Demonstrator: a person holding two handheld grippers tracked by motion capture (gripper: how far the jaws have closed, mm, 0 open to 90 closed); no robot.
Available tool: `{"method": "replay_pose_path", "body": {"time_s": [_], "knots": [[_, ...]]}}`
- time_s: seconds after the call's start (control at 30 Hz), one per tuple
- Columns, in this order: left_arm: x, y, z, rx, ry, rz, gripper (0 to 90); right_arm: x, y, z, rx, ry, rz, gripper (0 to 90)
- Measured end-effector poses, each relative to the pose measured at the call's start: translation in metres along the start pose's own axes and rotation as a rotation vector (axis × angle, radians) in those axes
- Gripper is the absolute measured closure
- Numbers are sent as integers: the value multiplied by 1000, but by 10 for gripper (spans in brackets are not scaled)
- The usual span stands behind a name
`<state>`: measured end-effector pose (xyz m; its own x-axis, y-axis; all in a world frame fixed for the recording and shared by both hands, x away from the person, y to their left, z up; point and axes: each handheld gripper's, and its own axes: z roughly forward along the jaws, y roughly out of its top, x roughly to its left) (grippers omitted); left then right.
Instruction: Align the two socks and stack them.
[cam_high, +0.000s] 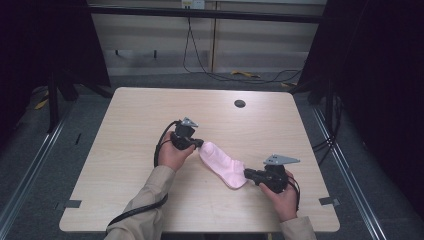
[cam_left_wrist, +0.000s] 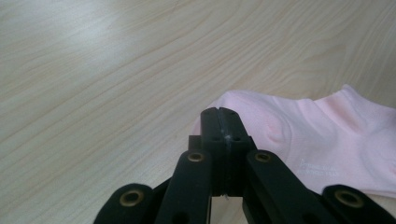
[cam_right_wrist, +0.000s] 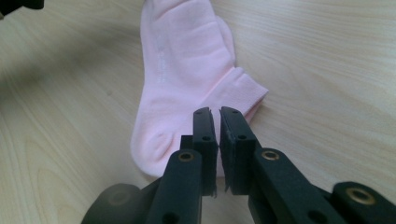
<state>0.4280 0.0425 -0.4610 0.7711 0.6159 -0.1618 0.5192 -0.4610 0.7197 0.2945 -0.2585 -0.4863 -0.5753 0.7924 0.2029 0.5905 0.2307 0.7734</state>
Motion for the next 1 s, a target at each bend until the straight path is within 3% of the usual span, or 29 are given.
{"method": "replay_pose_path", "body": {"time_s": [0.1,0.33,0.47,0.67,0.83,1.0], "knots": [[-1,-1,-2,-19,-10,-6,900,6,0,2,24,-10,-39,845],[0,-4,-7,-14,-9,-5,900,4,0,3,11,-85,-37,776],[0,-8,-5,-11,-9,-13,900,3,-2,9,41,-97,-38,765],[-1,-8,-6,-5,-16,-6,900,3,0,13,40,-99,-37,885],[-3,-5,-13,-20,-15,1,900,5,4,9,38,-76,-41,894],[-1,-5,-17,-18,-1,3,900,5,6,7,1,-54,-23,894]]}}
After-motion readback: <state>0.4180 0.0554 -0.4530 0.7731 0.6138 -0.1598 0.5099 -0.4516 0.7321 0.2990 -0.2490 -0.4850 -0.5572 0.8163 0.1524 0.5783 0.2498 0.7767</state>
